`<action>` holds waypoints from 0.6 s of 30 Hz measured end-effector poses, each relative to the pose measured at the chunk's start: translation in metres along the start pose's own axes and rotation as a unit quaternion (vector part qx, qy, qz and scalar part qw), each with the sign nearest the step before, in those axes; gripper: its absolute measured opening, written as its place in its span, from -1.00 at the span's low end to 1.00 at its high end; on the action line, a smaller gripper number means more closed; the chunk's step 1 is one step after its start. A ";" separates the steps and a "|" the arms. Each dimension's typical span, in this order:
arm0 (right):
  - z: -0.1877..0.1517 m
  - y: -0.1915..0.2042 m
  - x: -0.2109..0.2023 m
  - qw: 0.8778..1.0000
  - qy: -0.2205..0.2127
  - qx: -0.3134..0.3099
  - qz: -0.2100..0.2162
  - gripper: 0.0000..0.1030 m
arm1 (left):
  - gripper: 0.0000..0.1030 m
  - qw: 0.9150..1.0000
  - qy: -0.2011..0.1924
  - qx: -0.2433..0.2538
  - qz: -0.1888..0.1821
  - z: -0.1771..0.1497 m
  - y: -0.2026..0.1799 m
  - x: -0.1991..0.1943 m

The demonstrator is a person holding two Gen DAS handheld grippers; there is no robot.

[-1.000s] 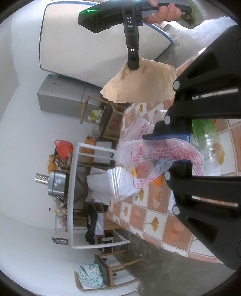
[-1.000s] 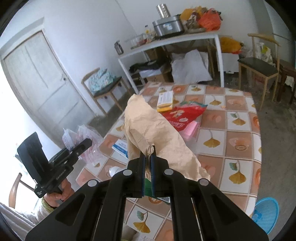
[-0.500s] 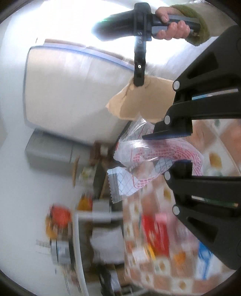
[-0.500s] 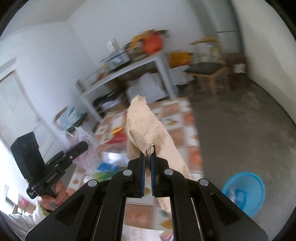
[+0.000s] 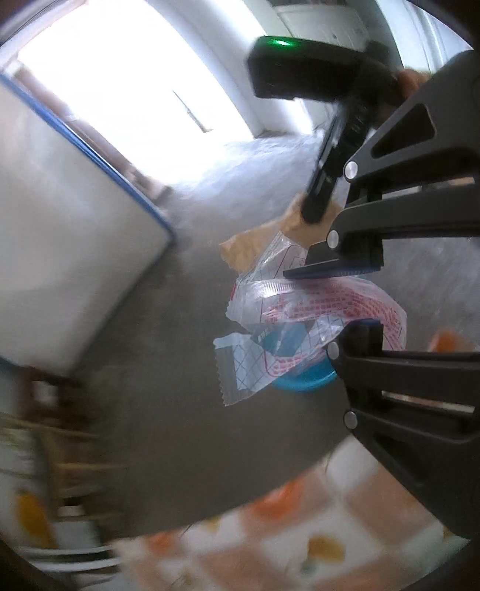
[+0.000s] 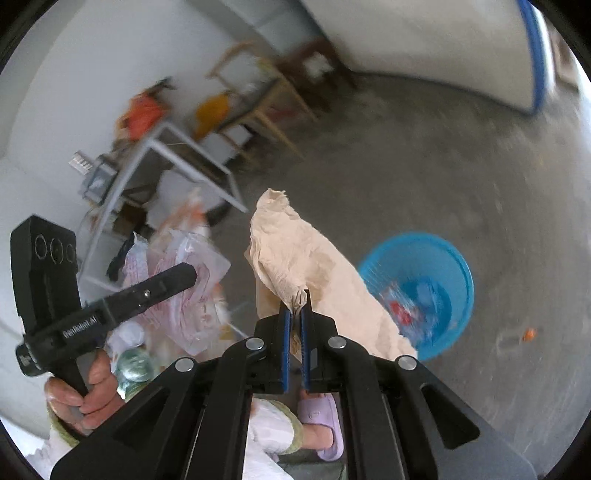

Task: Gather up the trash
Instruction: 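Lift both held bags off the table and carry them toward the blue wastebasket, then open the right tool over the basket while the left tool releases the clear bag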

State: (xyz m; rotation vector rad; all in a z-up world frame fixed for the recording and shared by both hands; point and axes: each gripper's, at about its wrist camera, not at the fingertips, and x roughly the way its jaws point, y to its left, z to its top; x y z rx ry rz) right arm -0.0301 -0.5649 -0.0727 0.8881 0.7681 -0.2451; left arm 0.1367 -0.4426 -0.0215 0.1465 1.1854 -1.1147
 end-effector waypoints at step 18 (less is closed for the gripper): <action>0.008 -0.131 0.140 0.987 0.055 0.140 -0.048 -0.82 | -0.34 0.975 0.168 -0.146 0.010 0.013 0.064 0.191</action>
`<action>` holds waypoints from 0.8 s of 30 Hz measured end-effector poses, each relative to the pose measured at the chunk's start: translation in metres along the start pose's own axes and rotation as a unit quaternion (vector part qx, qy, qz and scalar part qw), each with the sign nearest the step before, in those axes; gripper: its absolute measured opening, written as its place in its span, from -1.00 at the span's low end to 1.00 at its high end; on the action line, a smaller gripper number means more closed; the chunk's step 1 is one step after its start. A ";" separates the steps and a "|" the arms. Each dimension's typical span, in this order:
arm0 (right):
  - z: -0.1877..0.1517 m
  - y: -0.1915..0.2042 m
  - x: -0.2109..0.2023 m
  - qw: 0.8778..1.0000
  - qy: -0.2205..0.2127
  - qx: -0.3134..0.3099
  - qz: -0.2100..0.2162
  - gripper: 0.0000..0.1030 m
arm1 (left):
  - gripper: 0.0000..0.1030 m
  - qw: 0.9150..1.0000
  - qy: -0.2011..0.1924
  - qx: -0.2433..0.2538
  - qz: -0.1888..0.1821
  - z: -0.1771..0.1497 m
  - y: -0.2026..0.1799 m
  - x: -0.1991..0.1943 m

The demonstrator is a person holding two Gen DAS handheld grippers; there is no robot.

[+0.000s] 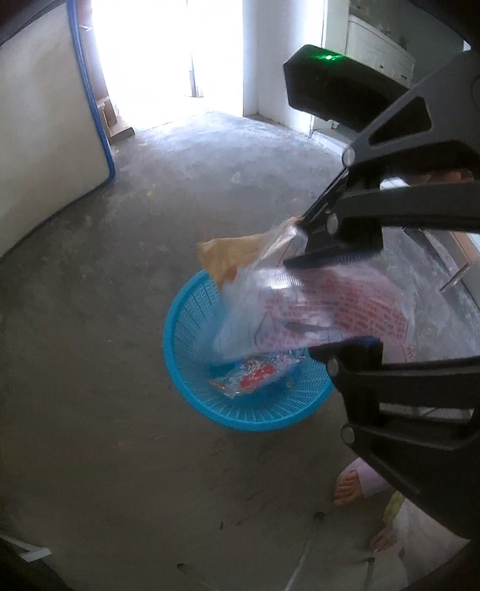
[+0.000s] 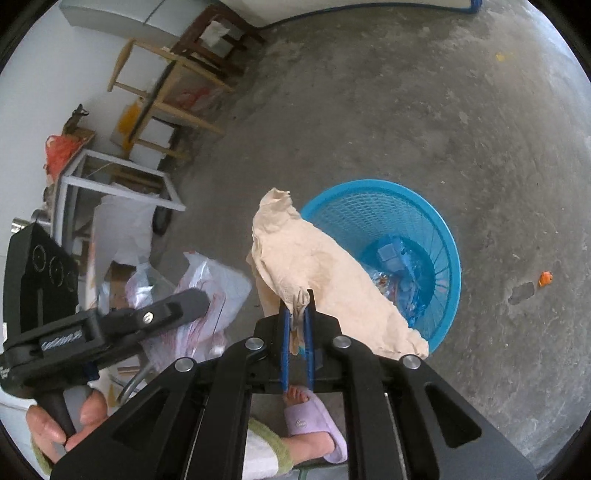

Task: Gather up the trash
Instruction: 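Open the right tool over the basket while the left tool releases the clear bag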

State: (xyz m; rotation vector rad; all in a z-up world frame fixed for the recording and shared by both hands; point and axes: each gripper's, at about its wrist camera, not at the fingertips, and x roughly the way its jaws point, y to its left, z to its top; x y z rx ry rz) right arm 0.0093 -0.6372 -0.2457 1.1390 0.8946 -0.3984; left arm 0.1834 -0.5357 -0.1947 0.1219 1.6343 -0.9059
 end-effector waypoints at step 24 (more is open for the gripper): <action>0.002 -0.001 -0.036 0.994 -0.086 -0.021 -0.070 -0.33 | -0.03 0.998 -0.057 0.033 -0.020 -0.028 -0.014 -0.053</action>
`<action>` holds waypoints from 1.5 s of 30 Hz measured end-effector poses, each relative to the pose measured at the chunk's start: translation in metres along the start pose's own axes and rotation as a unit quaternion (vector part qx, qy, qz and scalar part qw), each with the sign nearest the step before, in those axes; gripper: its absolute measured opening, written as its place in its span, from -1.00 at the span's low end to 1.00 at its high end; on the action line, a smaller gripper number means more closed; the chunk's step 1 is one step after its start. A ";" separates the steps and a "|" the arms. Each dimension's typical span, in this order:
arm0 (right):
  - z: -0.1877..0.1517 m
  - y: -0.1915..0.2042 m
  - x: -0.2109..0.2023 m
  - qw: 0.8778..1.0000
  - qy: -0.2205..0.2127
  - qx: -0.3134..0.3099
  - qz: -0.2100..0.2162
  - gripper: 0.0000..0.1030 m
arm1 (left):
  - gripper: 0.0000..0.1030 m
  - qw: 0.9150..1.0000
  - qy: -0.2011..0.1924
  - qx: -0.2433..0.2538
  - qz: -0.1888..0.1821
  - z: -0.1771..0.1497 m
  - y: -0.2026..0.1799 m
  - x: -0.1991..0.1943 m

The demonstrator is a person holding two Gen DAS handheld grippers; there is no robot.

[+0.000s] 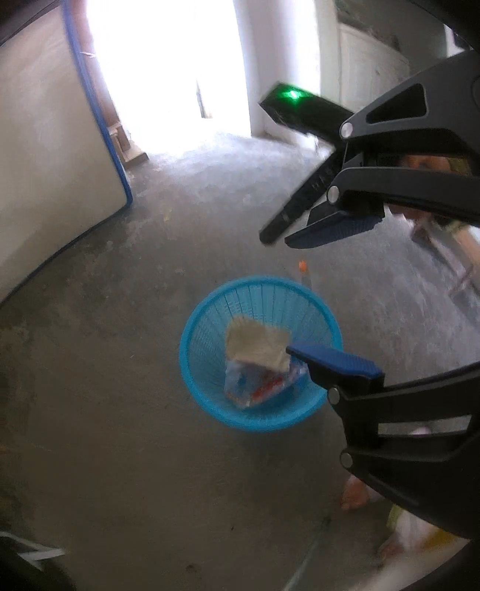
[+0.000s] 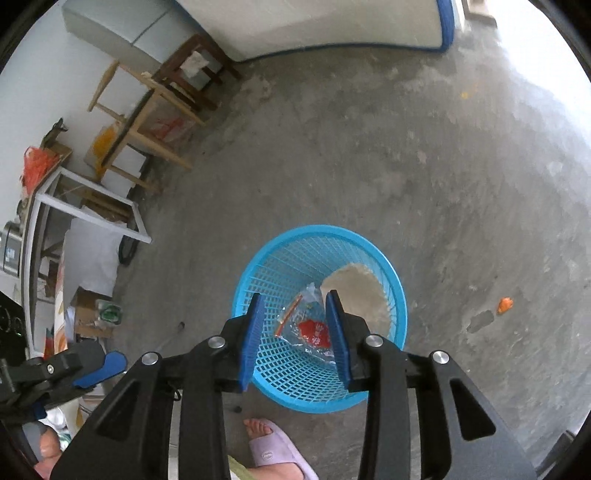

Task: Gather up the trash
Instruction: 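Open the right tool over the basket while the left tool releases the clear bag, then bring both tools back over the table toward the green bottle and clear box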

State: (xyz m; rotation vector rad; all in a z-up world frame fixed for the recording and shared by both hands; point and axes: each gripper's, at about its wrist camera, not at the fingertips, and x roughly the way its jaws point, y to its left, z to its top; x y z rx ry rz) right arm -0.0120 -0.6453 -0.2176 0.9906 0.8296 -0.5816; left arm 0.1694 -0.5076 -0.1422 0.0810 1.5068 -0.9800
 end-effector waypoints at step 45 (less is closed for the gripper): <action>-0.245 0.423 -0.169 0.828 -0.079 -0.549 0.079 0.88 | 0.59 0.871 -0.369 0.089 0.312 -0.353 0.167 -0.294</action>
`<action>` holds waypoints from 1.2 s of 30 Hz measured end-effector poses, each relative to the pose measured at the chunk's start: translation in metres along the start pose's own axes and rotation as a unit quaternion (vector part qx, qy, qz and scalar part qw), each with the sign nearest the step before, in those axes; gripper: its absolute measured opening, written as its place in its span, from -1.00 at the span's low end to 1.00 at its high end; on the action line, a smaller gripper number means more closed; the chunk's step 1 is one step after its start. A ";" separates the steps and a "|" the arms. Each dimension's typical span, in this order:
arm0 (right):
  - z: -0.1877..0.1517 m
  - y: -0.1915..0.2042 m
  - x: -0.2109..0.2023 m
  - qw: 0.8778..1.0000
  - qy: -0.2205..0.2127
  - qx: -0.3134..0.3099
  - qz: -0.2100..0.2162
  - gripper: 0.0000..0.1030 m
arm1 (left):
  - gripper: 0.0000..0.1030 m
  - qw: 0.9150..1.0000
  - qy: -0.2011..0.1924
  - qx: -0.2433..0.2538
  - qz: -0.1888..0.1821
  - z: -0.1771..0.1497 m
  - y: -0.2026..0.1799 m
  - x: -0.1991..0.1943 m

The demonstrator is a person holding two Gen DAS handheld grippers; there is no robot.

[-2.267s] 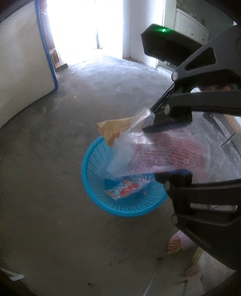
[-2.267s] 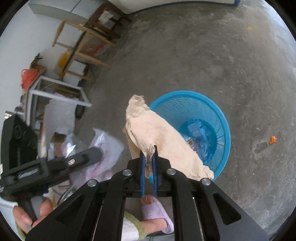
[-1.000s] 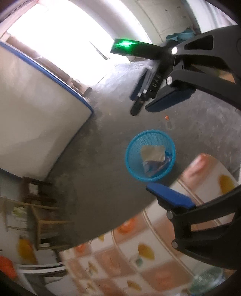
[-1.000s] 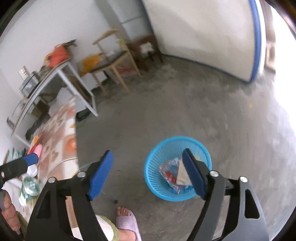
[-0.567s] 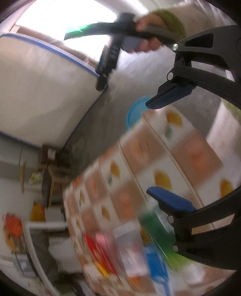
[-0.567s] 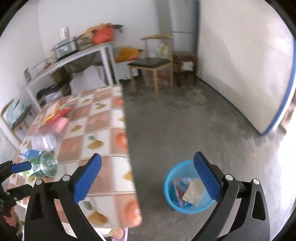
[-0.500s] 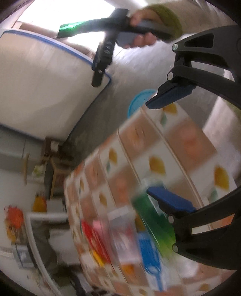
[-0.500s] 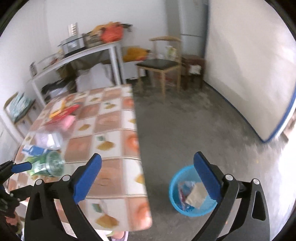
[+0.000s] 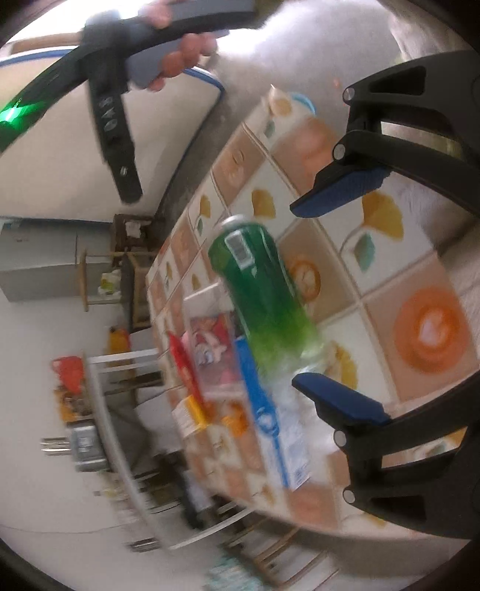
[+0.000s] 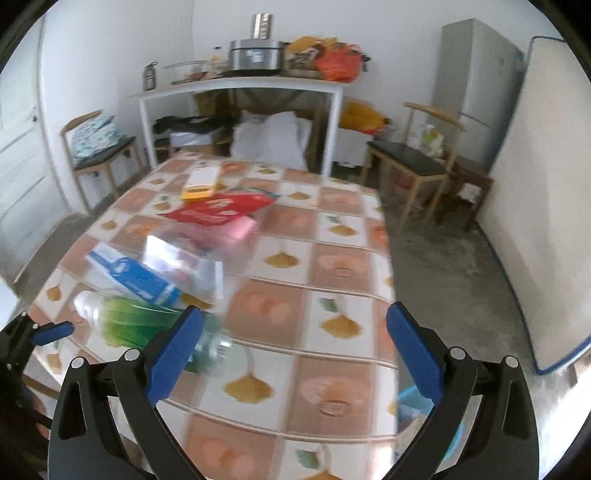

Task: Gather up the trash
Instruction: 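Bring both tools back over the table toward the green bottle and clear box, then grasp the green plastic bottle with the left tool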

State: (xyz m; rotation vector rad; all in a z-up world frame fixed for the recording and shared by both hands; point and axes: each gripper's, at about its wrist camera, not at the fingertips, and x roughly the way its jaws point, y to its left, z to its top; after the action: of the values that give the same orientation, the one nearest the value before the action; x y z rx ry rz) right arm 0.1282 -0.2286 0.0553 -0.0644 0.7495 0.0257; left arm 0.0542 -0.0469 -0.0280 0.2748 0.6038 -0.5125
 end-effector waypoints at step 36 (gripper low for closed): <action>-0.006 0.000 0.041 0.991 0.053 0.086 0.087 0.88 | 0.60 0.976 0.076 0.203 0.027 0.018 -0.033 0.061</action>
State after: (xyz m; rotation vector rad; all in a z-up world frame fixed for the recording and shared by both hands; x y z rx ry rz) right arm 0.1545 -0.2291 0.0234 0.1658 0.8598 0.1252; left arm 0.0880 -0.1044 -0.0539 0.7209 0.6349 -0.5635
